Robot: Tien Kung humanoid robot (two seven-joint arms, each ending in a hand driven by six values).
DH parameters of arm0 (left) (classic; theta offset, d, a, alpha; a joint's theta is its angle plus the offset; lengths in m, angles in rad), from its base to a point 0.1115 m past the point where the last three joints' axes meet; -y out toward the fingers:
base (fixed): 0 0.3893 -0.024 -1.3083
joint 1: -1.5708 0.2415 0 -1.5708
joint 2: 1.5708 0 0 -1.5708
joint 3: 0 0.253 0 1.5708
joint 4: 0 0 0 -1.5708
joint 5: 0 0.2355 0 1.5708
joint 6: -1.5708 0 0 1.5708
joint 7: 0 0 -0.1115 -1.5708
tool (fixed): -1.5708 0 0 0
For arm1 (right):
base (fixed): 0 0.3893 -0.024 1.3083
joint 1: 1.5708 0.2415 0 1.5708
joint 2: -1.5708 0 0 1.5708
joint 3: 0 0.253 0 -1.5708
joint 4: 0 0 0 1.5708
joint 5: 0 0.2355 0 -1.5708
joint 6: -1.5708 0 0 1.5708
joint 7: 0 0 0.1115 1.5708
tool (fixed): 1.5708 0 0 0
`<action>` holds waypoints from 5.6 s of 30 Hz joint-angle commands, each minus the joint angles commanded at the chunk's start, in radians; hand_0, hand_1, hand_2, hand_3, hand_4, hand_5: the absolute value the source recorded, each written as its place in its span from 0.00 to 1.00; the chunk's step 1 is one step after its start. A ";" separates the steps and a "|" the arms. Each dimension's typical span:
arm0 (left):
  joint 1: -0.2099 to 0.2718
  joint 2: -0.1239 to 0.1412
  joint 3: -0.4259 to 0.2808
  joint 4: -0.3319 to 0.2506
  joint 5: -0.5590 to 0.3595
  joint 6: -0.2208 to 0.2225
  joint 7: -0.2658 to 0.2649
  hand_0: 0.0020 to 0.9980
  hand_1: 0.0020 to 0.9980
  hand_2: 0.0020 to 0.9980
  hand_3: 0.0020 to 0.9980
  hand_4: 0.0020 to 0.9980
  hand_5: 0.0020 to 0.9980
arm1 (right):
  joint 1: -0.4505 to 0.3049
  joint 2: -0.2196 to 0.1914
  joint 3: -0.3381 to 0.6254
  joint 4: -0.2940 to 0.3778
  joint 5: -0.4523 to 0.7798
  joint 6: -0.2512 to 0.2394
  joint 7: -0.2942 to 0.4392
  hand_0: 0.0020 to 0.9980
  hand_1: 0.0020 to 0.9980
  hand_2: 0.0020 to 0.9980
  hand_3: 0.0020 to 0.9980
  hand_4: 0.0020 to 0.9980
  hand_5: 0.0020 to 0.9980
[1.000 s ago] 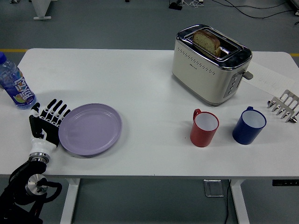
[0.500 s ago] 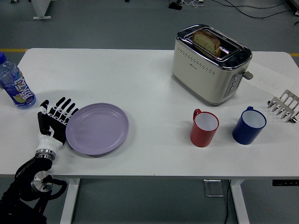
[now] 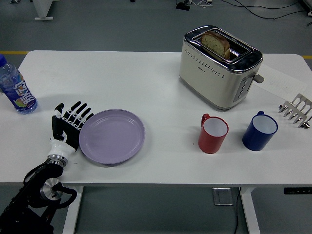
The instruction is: Push plate across desktop
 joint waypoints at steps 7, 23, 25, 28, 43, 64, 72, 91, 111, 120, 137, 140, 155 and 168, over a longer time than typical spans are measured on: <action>-0.004 0.000 0.034 -0.002 -0.015 0.000 -0.002 0.71 0.74 0.68 0.59 0.55 1.00 | 0.001 0.000 0.004 0.001 -0.010 0.000 -0.004 0.59 0.52 0.62 0.60 0.30 0.56; -0.014 0.000 0.120 -0.004 -0.036 -0.001 -0.004 0.71 0.73 0.68 0.59 0.55 1.00 | 0.002 -0.001 0.010 0.002 -0.024 0.002 -0.008 0.59 0.52 0.62 0.60 0.30 0.56; -0.016 0.000 0.137 -0.004 -0.041 -0.001 -0.005 0.71 0.73 0.68 0.59 0.55 1.00 | 0.002 -0.001 0.011 0.002 -0.027 0.002 -0.009 0.59 0.52 0.62 0.60 0.30 0.56; -0.018 0.000 0.158 -0.006 -0.046 -0.001 -0.005 0.71 0.73 0.68 0.59 0.55 1.00 | 0.002 -0.001 0.011 0.002 -0.028 0.002 -0.010 0.59 0.52 0.62 0.60 0.30 0.56; -0.028 0.000 0.248 -0.016 -0.069 -0.001 -0.007 0.71 0.73 0.68 0.59 0.55 1.00 | 0.000 0.002 0.020 0.004 -0.040 0.000 -0.015 0.59 0.52 0.62 0.60 0.30 0.56; -0.035 0.000 0.298 -0.023 -0.079 0.001 -0.010 0.71 0.73 0.68 0.59 0.54 1.00 | -0.005 0.005 0.025 0.005 -0.049 -0.002 -0.020 0.59 0.52 0.62 0.60 0.30 0.56; -0.054 0.000 0.242 -0.026 -0.055 0.016 -0.014 0.71 0.73 0.68 0.59 0.55 1.00 | 0.002 0.006 0.020 0.006 -0.043 -0.002 -0.019 0.59 0.52 0.62 0.60 0.30 0.56; -0.066 0.000 -0.002 -0.078 -0.007 0.040 0.005 0.71 0.73 0.68 0.59 0.55 1.00 | 0.008 -0.002 0.000 0.001 -0.009 -0.002 -0.003 0.59 0.52 0.61 0.60 0.29 0.56; 0.063 0.118 -0.258 -0.177 0.052 0.060 0.093 0.73 0.74 0.69 0.61 0.54 1.00 | 0.000 -0.004 -0.018 -0.005 0.042 -0.004 0.015 0.59 0.52 0.61 0.60 0.30 0.55; 0.119 0.152 -0.350 -0.178 0.068 0.067 0.106 0.73 0.75 0.71 0.62 0.55 1.00 | -0.006 -0.001 -0.014 -0.004 0.042 -0.005 0.012 0.59 0.52 0.61 0.60 0.30 0.56; 0.139 0.149 -0.385 -0.175 0.057 0.083 0.110 0.75 0.79 0.78 0.75 0.56 1.00 | -0.018 0.001 -0.006 -0.003 0.033 -0.007 0.008 0.58 0.52 0.61 0.60 0.30 0.56; 0.140 0.146 -0.388 -0.174 0.053 0.091 0.108 0.75 0.79 0.78 0.75 0.56 1.00 | -0.019 0.001 -0.009 -0.004 0.038 -0.007 0.010 0.58 0.52 0.61 0.60 0.30 0.56; 0.141 0.134 -0.395 -0.173 0.038 0.119 0.101 0.81 0.84 0.86 0.91 0.57 1.00 | -0.014 -0.002 -0.012 -0.005 0.045 -0.010 0.014 0.59 0.52 0.61 0.59 0.30 0.55; 0.134 0.133 -0.406 -0.175 0.039 0.118 0.104 0.82 0.84 0.86 0.91 0.58 1.00 | -0.009 -0.004 -0.011 -0.006 0.047 -0.011 0.014 0.59 0.52 0.61 0.59 0.30 0.56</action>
